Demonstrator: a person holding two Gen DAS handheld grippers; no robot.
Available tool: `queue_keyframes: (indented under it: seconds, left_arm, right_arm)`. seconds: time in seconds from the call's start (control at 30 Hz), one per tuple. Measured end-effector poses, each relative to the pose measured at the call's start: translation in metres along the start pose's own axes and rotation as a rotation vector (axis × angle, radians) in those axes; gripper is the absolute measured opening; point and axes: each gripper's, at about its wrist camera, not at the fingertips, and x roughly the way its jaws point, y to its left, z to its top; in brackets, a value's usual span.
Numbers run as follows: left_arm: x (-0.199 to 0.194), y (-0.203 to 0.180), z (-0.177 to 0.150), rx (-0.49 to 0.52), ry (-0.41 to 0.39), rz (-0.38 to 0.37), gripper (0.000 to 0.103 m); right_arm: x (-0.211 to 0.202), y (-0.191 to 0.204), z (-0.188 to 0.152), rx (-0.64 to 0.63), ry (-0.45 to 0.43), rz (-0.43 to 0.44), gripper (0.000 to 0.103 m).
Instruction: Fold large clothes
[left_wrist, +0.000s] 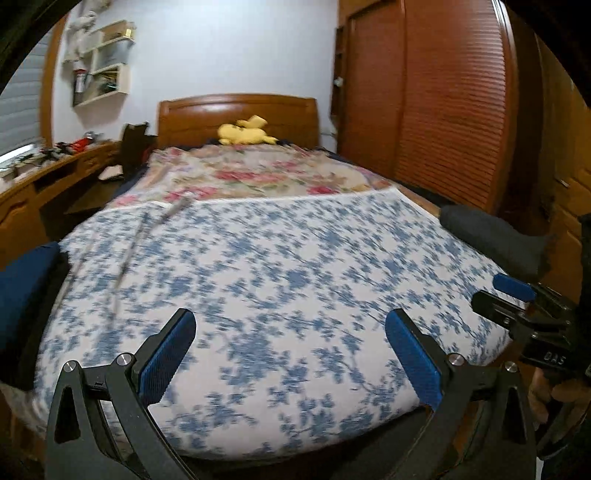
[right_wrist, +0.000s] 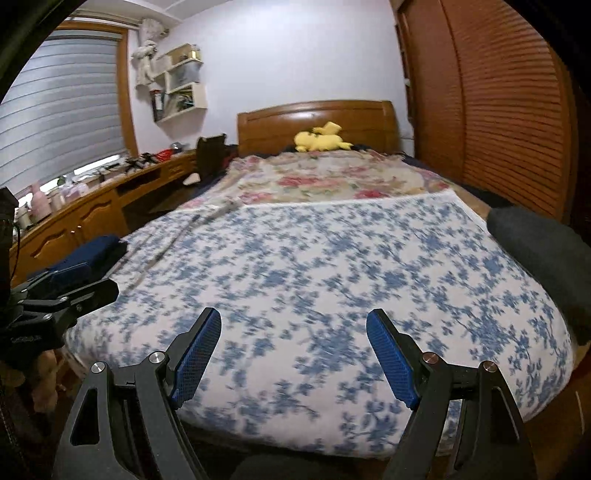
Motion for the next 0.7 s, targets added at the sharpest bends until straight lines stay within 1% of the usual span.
queue_keyframes:
  seconds: [0.23,0.33,0.5,0.7]
  left_arm:
    - [-0.035,0.021,0.010,-0.029,-0.078,0.068,0.103]
    - [-0.045,0.026,0.012,-0.032,-0.100,0.088,0.103]
    - [-0.054,0.032,0.015,-0.031,-0.123,0.104,0.103]
    - [-0.057,0.035,0.016,-0.034,-0.131,0.110,0.103]
  right_arm:
    - [-0.015,0.010,0.013,-0.028,-0.077,0.025,0.082]
    - [-0.021,0.013,0.009,-0.040,-0.097,0.028,0.082]
    - [-0.016,0.014,0.000,-0.040,-0.105,0.031,0.082]
    - [-0.017,0.013,0.001,-0.038,-0.107,0.032,0.082]
